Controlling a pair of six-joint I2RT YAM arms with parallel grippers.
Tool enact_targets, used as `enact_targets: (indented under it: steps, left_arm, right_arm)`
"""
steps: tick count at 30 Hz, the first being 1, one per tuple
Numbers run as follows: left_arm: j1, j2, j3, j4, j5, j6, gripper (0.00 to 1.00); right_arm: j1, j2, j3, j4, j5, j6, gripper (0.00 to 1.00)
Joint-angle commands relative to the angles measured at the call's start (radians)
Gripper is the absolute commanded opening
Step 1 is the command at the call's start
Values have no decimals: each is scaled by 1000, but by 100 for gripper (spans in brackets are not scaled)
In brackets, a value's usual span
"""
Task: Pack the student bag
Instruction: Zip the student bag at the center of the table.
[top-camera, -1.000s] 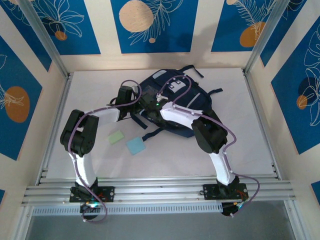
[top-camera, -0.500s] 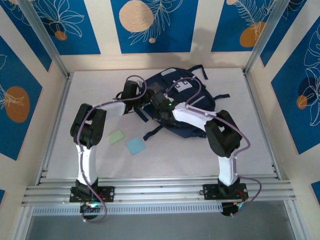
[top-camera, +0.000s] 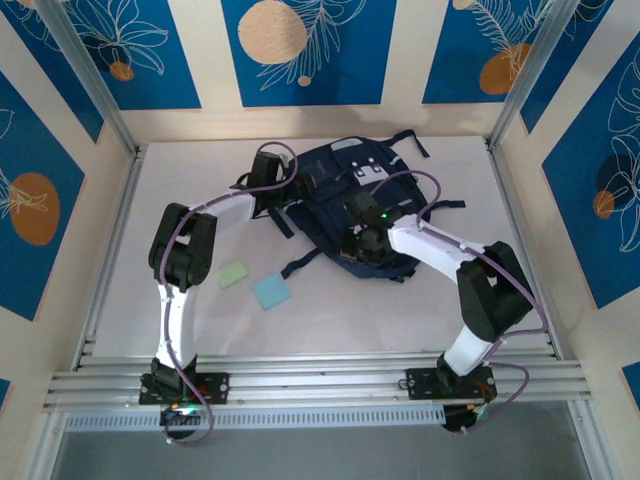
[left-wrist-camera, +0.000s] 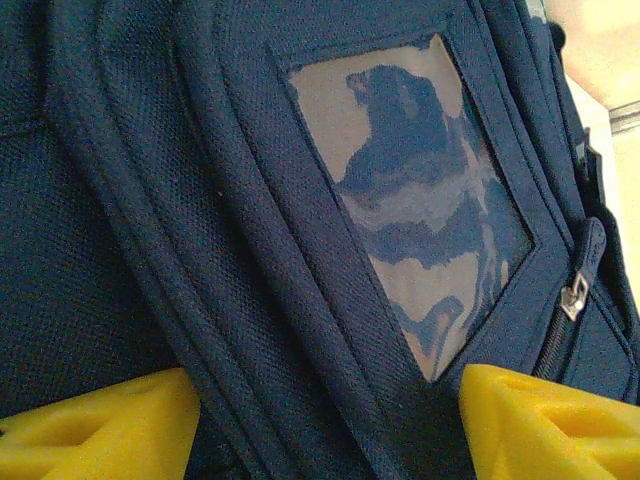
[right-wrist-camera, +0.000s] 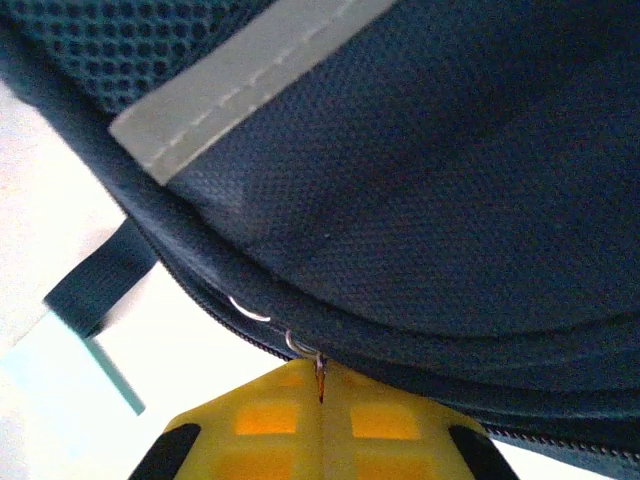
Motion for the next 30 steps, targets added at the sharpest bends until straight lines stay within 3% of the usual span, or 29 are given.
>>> enact_targets:
  steps: [1, 9, 14, 18, 24, 26, 28, 30]
  left_arm:
    - [16, -49, -21, -93, 24, 36, 70]
    - [-25, -335, -361, 4, 73, -63, 70]
    - [-61, -413, -494, 48, 95, -127, 71]
    - [-97, -408, -509, 117, 105, -182, 71]
    - [-147, -360, -453, 184, 76, -210, 70]
    - [-158, -335, -441, 209, 80, -214, 58]
    - [-160, -312, -441, 245, 94, -228, 29]
    - [-161, -296, -449, 267, 103, -233, 5]
  right_arm:
    - [-15, -13, -5, 6, -157, -78, 0]
    - [-17, 39, 113, 111, -292, -121, 0]
    - [-19, 50, 134, 171, -385, -101, 0]
    - [-7, 62, 126, 236, -464, -62, 0]
    - [21, 63, 87, 270, -482, -21, 0]
    - [21, 56, 55, 290, -497, -2, 0]
    - [17, 45, 26, 291, -499, 2, 0]
    - [8, 32, 1, 262, -484, -16, 0]
